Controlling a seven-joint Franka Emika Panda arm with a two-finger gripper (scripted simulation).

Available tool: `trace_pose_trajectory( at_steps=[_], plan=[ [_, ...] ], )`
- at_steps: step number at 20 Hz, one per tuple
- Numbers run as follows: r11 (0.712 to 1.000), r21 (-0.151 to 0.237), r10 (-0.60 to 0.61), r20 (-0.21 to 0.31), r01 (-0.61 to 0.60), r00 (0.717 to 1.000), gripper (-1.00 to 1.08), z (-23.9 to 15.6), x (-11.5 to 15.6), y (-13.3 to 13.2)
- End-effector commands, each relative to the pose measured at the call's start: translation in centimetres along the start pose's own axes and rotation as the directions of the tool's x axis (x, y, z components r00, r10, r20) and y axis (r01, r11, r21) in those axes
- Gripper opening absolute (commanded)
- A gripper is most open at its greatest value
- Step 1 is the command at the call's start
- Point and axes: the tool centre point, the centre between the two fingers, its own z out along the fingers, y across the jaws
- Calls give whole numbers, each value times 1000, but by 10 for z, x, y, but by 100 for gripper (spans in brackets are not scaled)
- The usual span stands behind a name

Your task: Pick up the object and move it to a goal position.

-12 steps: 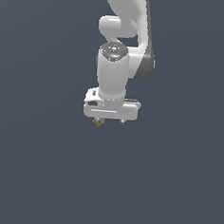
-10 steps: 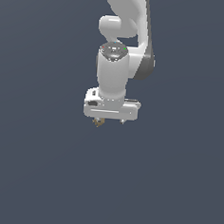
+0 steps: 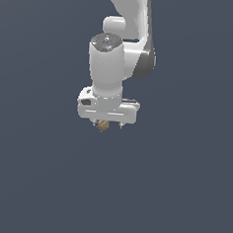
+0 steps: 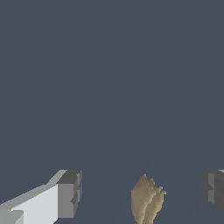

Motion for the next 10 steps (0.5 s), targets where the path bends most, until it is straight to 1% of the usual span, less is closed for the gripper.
trace_pose_trajectory(
  at_steps=[1,5,10],
  plan=[
    [1000,0,1,2,-1,1000,100,1,-1,-1],
    [1000,-1,31,7,-31,1000,100,8,-7,3],
    [995,-7,101,21,-101,995,100,25,-24,10]
  ],
)
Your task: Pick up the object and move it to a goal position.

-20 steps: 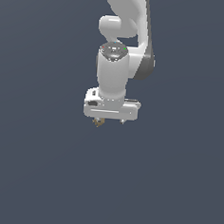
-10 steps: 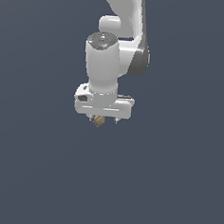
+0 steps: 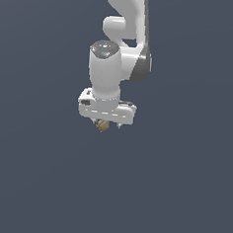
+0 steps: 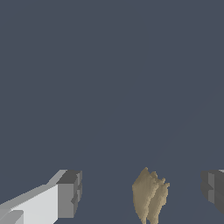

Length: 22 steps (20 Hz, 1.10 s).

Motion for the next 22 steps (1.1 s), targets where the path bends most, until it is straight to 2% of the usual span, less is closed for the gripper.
trace_pose_trajectory(
  at_steps=[1,5,13,22],
  plan=[
    [999,-3,42,9,-42,999,100,10,-10,5],
    [991,-12,135,26,-134,991,100,31,-33,17],
    [953,-37,303,52,-302,951,100,65,-79,38],
    [930,-49,367,60,-365,928,100,77,-98,46]
  ],
)
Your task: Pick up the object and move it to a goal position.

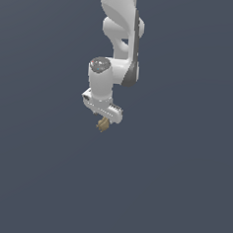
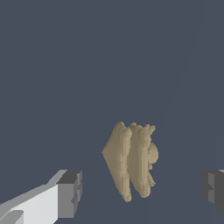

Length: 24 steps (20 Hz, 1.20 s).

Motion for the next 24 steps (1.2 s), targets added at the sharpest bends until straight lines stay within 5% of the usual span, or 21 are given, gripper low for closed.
trace_pose_trajectory(
  at_steps=[1,19,20,24],
  plan=[
    [1000,0,0,0,0,1000,100,0,0,0],
    [1000,0,6,0,-6,1000,100,51,-1,1],
    [1000,0,6,0,-6,1000,-100,51,-1,1],
    [1000,0,6,0,-6,1000,-100,51,-1,1]
  ],
)
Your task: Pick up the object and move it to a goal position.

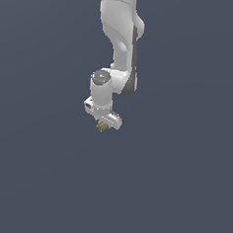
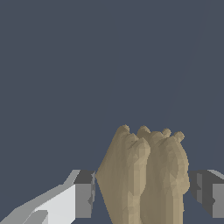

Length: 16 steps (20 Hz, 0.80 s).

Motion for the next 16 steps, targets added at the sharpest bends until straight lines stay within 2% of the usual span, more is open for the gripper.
trace_pose_trajectory(
  at_steps=[1,9,16],
  plan=[
    [1000,-1,0,1,0,1000,-100,1,0,0],
    [1000,0,0,0,0,1000,-100,-2,-2,-2],
    [1000,0,0,0,0,1000,-100,-19,-19,-19]
  ],
)
